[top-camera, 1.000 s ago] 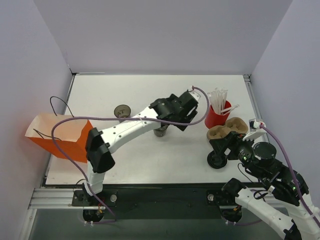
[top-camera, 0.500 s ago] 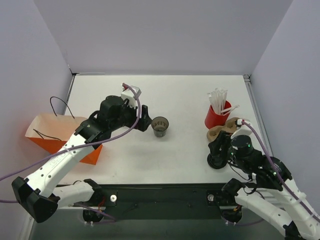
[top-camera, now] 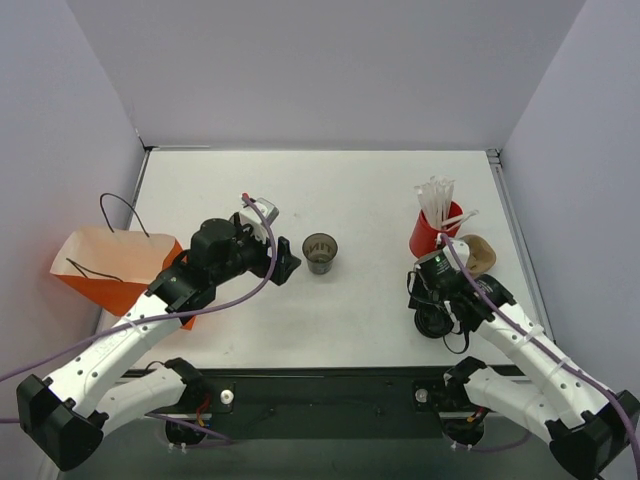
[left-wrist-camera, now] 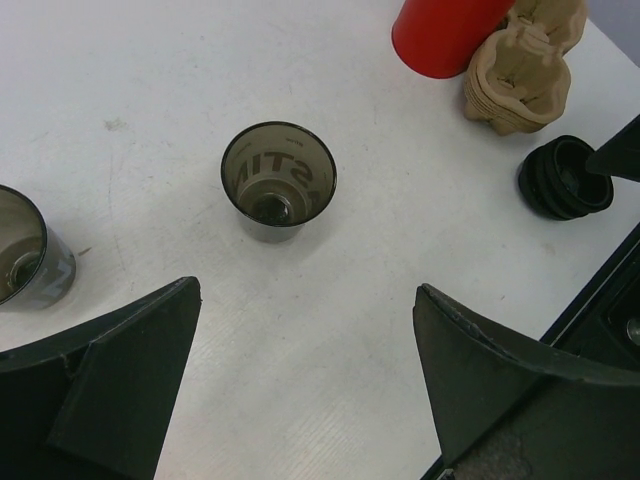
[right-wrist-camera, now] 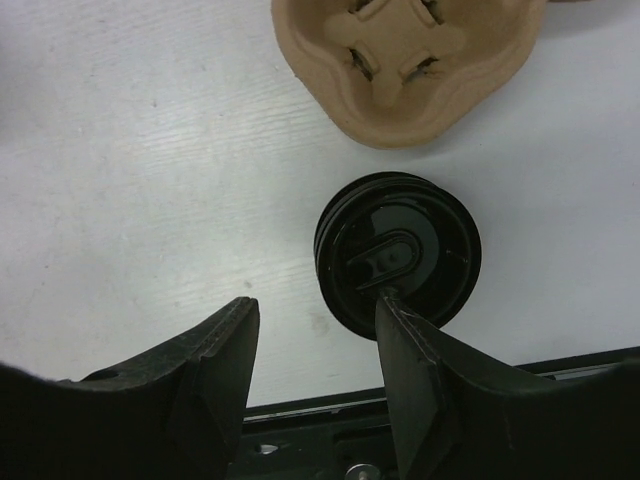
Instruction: Pack the takeout coffee
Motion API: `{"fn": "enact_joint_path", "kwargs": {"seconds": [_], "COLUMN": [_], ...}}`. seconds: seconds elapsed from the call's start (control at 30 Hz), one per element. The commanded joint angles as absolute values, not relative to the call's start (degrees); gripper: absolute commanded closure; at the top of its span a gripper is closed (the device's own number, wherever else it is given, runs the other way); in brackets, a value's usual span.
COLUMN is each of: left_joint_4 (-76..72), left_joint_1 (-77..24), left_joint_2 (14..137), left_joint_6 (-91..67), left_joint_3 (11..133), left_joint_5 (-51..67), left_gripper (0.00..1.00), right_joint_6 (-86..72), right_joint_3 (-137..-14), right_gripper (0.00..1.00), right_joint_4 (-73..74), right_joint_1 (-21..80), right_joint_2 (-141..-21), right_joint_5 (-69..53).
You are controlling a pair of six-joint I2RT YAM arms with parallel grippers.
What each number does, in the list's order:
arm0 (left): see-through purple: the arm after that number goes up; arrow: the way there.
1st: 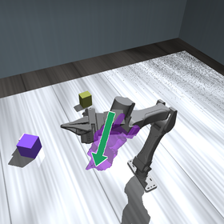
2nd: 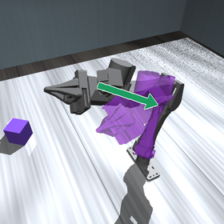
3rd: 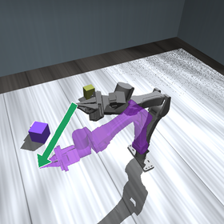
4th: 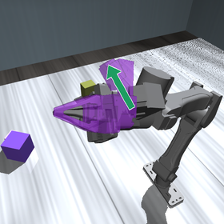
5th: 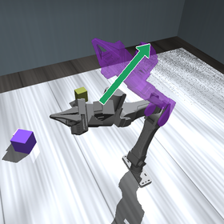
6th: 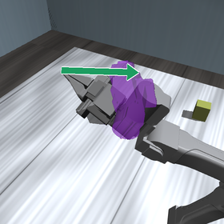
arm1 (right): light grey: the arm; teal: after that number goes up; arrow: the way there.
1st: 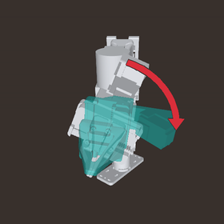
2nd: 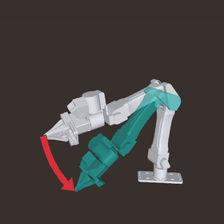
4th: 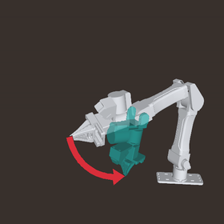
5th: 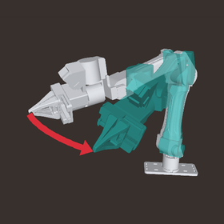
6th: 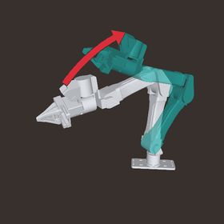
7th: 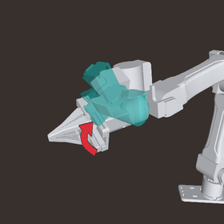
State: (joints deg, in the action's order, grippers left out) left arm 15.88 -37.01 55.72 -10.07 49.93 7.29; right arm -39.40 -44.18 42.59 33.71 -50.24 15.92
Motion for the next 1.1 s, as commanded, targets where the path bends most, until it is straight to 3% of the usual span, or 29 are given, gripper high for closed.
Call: {"fn": "enact_joint_path", "kwargs": {"seconds": [0.0,1.07], "left_joint_4": [10.46,13.1], "left_joint_1": [-36.74,-38.14], "left_joint_2": [54.06,53.26], "left_joint_6": [-8.79,-5.98], "left_joint_3": [49.57,49.66], "left_joint_5": [9.58,7.03], "left_gripper": [0.03,0.1], "right_joint_6": [-36.3,-36.47], "right_joint_3": [-40.96,-34.54], "right_gripper": [0.51,0.67], "right_joint_4": [40.0,30.94], "right_joint_1": [28.31,24.96], "right_joint_2": [-50.8,-59.15], "right_joint_5": [10.83,6.24]}}
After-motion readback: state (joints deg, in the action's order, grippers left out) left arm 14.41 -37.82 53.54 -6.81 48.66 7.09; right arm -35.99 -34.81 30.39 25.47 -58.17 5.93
